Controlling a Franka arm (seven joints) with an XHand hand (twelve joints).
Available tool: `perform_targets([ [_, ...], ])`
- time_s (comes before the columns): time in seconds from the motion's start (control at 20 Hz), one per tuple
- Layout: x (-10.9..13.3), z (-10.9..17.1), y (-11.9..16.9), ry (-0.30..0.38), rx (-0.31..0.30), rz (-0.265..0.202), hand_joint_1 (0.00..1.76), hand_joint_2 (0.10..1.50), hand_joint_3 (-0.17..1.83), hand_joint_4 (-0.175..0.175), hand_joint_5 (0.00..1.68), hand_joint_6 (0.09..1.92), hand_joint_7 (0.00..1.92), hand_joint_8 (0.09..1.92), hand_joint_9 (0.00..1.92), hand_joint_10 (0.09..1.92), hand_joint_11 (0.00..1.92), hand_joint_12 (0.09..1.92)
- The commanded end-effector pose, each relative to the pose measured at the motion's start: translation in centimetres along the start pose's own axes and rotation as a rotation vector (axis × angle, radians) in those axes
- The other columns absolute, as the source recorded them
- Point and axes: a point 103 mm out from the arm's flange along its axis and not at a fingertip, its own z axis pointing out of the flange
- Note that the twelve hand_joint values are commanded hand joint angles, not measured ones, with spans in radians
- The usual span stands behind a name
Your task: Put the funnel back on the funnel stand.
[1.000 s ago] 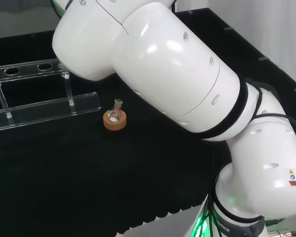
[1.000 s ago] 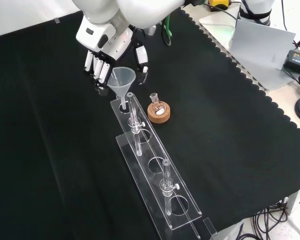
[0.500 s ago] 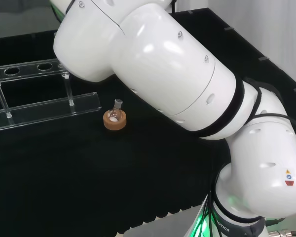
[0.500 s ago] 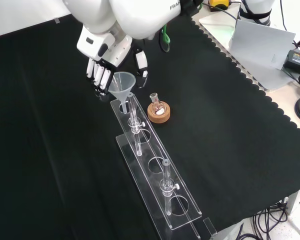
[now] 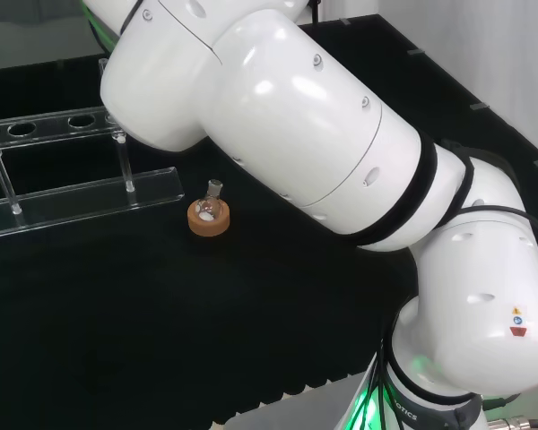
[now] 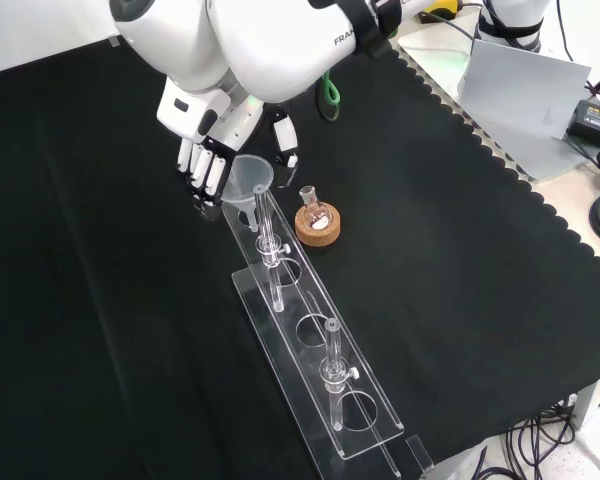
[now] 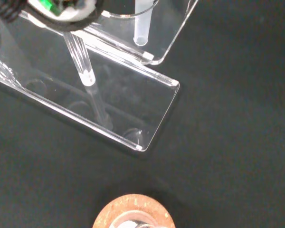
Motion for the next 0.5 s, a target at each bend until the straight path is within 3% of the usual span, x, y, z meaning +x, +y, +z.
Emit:
perform_targets([
  [0.05,-0.2,0.9,-0.2,0.029,0.086,-0.015,0.74,0.65,0.55,-0.05,0.18,0.09,0.04,0.52,0.29,0.65,0.27,1.4],
  [0.15,-0.2,0.8,-0.6,0.036,0.084,-0.012,0.69,0.65,0.5,-0.037,0.06,0.09,0.01,0.26,0.1,0.73,0.17,1.44],
  [0.25,-0.2,0.7,-1.3,0.045,0.044,-0.021,0.65,0.65,0.44,-0.028,0.02,0.09,0.0,0.09,0.03,0.72,0.1,1.47],
  [0.5,-0.1,-0.6,-3.6,0.036,-0.007,-0.005,0.61,0.67,0.37,-0.013,0.0,0.09,0.0,0.09,0.0,0.65,0.04,1.5],
])
